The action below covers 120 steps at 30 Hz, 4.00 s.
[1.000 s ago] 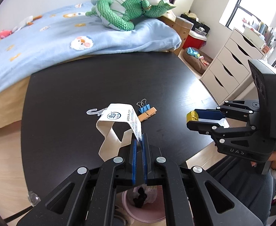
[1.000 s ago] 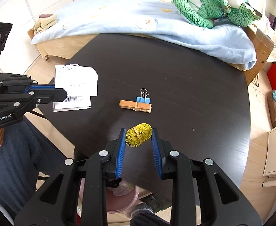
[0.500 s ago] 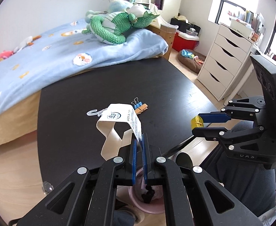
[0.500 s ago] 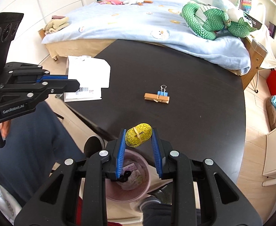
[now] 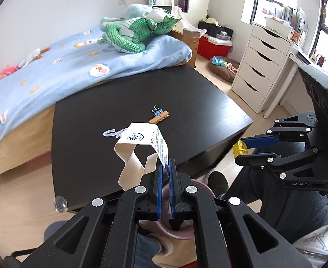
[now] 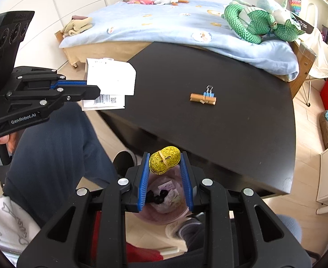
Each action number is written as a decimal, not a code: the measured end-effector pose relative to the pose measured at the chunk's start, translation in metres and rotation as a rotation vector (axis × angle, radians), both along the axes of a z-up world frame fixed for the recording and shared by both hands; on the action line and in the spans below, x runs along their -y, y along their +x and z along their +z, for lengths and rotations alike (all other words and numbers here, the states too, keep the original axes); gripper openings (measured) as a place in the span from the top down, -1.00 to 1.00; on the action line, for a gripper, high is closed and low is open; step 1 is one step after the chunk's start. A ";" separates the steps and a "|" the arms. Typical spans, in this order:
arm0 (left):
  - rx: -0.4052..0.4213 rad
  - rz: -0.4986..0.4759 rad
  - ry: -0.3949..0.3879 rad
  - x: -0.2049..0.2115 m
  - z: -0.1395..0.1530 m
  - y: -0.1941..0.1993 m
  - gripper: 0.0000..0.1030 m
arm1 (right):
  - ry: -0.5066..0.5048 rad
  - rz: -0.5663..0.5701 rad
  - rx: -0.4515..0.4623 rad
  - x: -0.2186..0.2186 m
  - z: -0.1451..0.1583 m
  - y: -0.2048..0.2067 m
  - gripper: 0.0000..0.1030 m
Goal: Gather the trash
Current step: 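Carry the yellow coil over the bin and open the right gripper while the left holds the receipt, then lower the white receipt into the pink bin and open the left gripper, then reach the right gripper to the wooden clothespin on the table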
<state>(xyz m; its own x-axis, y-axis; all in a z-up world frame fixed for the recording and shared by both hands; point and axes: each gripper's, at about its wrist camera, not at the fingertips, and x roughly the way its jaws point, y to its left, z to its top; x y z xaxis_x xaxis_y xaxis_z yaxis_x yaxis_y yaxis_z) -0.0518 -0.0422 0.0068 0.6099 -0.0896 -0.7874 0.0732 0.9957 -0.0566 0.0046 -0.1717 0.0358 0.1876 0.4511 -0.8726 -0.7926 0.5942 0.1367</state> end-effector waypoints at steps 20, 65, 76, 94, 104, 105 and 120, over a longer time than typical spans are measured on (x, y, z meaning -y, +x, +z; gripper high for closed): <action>0.011 -0.002 -0.021 -0.001 0.007 -0.018 0.90 | 0.007 -0.022 -0.009 0.001 -0.006 -0.011 -0.76; -0.073 -0.123 -0.056 0.034 -0.016 -0.008 -0.74 | 0.033 -0.319 0.041 0.056 0.023 0.022 -0.94; -0.032 0.008 -0.031 0.008 -0.014 -0.009 -0.85 | 0.031 -0.309 0.019 0.050 0.016 0.021 -0.94; 0.008 0.129 -0.040 -0.033 -0.014 0.018 -0.85 | 0.031 -0.275 0.006 -0.002 0.009 0.063 -0.94; 0.025 0.159 -0.039 -0.046 -0.011 0.025 -0.85 | -0.030 -0.244 -0.015 -0.055 -0.021 0.115 -0.95; 0.025 0.160 -0.037 -0.047 -0.011 0.025 -0.85 | -0.039 -0.244 -0.022 -0.059 -0.025 0.119 -0.95; 0.007 0.175 -0.037 -0.056 -0.015 0.033 -0.85 | -0.192 -0.221 -0.082 -0.102 -0.099 0.168 -0.94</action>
<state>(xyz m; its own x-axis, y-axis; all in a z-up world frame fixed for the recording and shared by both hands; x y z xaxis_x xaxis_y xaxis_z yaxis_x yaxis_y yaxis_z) -0.0185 0.0142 -0.0081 0.6239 -0.0106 -0.7814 -0.1002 0.9906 -0.0934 0.1726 -0.0695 -0.0633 0.1885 0.2322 -0.9542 -0.6318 0.7725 0.0632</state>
